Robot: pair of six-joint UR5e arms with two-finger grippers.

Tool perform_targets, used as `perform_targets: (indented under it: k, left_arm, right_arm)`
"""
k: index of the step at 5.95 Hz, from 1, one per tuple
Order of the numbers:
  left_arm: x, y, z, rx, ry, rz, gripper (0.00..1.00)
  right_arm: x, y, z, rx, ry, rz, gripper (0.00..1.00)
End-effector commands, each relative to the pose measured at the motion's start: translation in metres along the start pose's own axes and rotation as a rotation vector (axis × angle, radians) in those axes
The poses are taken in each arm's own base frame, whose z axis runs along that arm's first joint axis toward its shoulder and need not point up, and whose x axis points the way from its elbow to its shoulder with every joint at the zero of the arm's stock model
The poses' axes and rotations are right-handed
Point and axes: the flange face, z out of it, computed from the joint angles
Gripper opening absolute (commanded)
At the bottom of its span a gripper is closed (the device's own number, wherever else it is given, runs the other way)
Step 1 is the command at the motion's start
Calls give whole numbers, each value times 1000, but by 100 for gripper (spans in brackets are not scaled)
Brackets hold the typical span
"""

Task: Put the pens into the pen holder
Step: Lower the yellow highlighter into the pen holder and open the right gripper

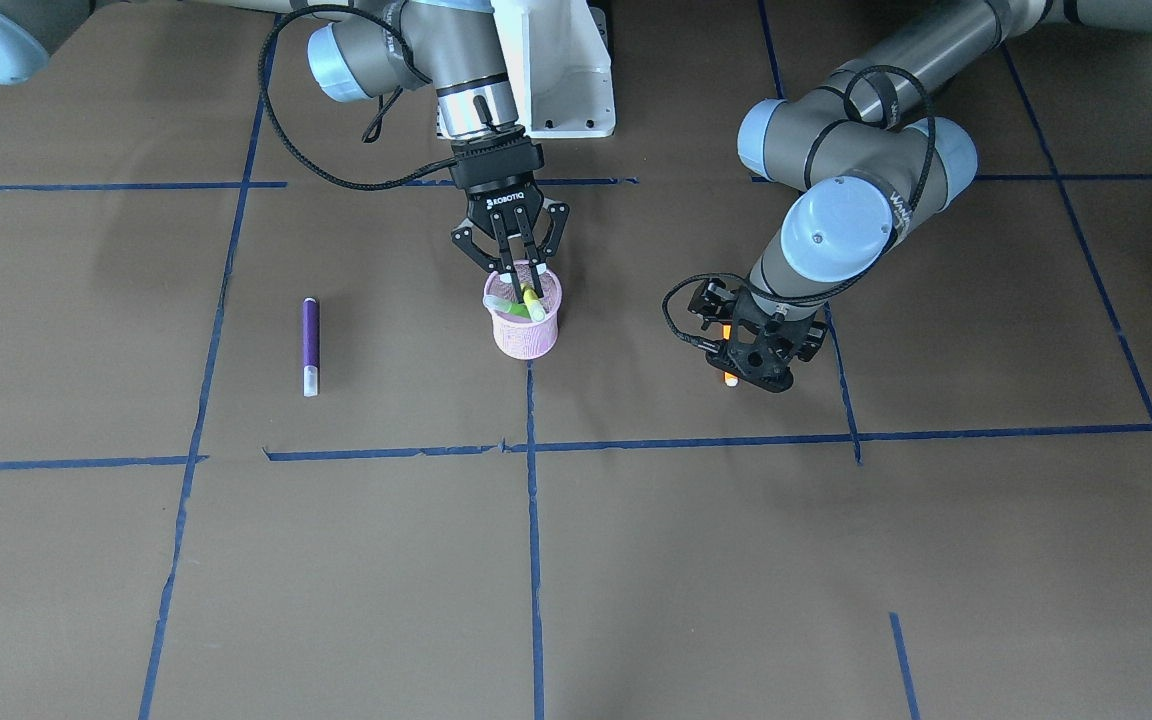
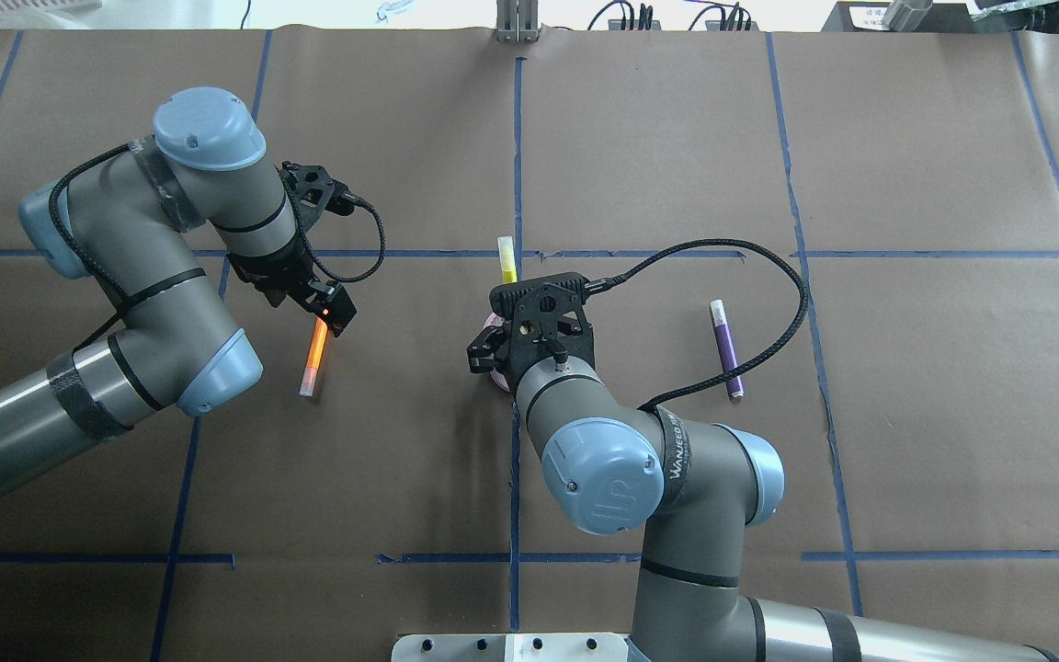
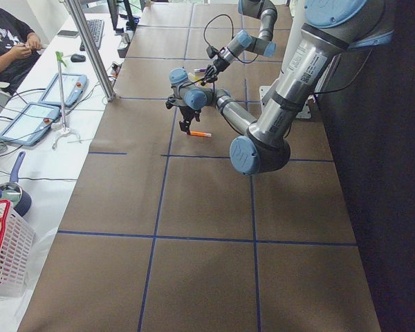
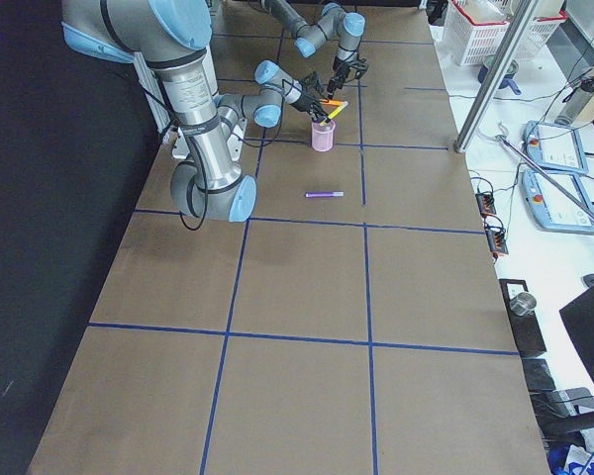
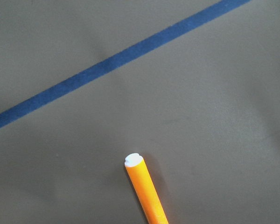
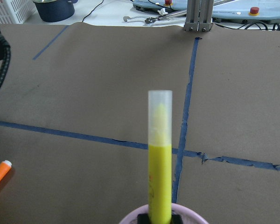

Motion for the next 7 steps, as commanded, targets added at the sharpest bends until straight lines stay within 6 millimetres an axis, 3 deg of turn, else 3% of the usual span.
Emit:
perform_targets:
  k: [1,3,5,6,7]
  left_arm:
    - [1,0,-1,0,0,0,100]
    - [1,0,-1,0,0,0,100]
    - [1,-1,-1,2,1,1,100]
    - [1,-1,-1,2,1,1,100]
    - [1,-1,-1,2,1,1,100]
  right_arm:
    - [-1,1,0,0,-1,1,0]
    - [2,3,0,-3,2,0,1]
    - [2,8,0,-9,2,-5,16]
    - [0,11,0,-13,0,-6,16]
    - [-1,12,-1,-14,-2,-5,36]
